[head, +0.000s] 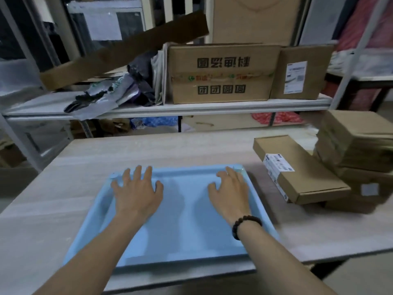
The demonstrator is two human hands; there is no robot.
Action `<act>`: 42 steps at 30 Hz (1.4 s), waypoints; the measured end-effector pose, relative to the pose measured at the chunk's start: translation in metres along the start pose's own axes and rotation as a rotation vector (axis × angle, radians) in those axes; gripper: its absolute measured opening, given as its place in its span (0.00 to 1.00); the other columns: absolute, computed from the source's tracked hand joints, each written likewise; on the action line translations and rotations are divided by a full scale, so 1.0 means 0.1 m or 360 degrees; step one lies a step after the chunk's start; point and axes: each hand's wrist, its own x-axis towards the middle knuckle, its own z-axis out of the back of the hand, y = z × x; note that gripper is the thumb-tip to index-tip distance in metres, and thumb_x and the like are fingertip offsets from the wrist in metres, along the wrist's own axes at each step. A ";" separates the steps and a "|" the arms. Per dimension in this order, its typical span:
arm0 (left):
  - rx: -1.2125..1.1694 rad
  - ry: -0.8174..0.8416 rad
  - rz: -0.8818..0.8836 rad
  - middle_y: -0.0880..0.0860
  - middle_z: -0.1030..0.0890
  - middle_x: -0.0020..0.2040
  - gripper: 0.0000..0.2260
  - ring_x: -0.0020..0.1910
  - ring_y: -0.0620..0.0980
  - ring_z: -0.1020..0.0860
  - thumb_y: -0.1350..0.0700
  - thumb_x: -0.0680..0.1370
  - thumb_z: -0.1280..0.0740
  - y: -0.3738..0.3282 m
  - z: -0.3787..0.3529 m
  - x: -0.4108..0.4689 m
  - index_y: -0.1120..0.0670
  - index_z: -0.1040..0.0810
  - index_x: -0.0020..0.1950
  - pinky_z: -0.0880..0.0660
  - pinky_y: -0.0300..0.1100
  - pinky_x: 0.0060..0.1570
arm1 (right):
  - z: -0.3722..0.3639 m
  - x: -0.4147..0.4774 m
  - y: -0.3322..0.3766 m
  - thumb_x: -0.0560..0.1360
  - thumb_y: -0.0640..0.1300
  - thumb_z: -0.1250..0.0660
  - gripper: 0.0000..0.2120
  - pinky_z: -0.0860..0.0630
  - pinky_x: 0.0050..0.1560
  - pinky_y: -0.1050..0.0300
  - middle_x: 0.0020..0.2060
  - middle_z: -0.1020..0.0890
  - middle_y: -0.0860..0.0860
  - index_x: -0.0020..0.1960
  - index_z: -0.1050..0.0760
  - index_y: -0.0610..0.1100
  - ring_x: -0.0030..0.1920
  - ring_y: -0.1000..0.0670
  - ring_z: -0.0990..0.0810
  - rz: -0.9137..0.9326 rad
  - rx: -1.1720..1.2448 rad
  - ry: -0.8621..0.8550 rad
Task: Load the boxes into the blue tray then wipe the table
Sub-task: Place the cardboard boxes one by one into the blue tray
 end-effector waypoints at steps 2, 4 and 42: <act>-0.0096 -0.0101 -0.0196 0.50 0.37 0.78 0.26 0.77 0.56 0.42 0.42 0.81 0.49 -0.24 0.01 0.19 0.48 0.39 0.78 0.44 0.59 0.71 | -0.07 0.17 0.10 0.79 0.46 0.38 0.15 0.31 0.66 0.51 0.66 0.26 0.50 0.64 0.26 0.45 0.65 0.48 0.27 -0.0179 0.0707 -0.0084; -0.0167 -0.0202 -0.0365 0.50 0.31 0.75 0.27 0.74 0.55 0.36 0.42 0.79 0.52 -0.50 0.09 0.37 0.50 0.33 0.75 0.41 0.59 0.70 | -0.06 0.34 0.22 0.79 0.44 0.37 0.11 0.27 0.52 0.59 0.59 0.23 0.51 0.60 0.24 0.46 0.53 0.52 0.23 -0.0358 0.1216 -0.0100; -0.1513 0.0205 -0.0205 0.45 0.28 0.62 0.31 0.62 0.52 0.25 0.36 0.76 0.36 -0.90 0.58 0.05 0.46 0.39 0.76 0.27 0.48 0.59 | 0.46 0.14 0.17 0.74 0.48 0.29 0.09 0.36 0.22 0.62 0.29 0.26 0.50 0.46 0.22 0.42 0.24 0.53 0.32 -0.1054 0.2766 -0.0436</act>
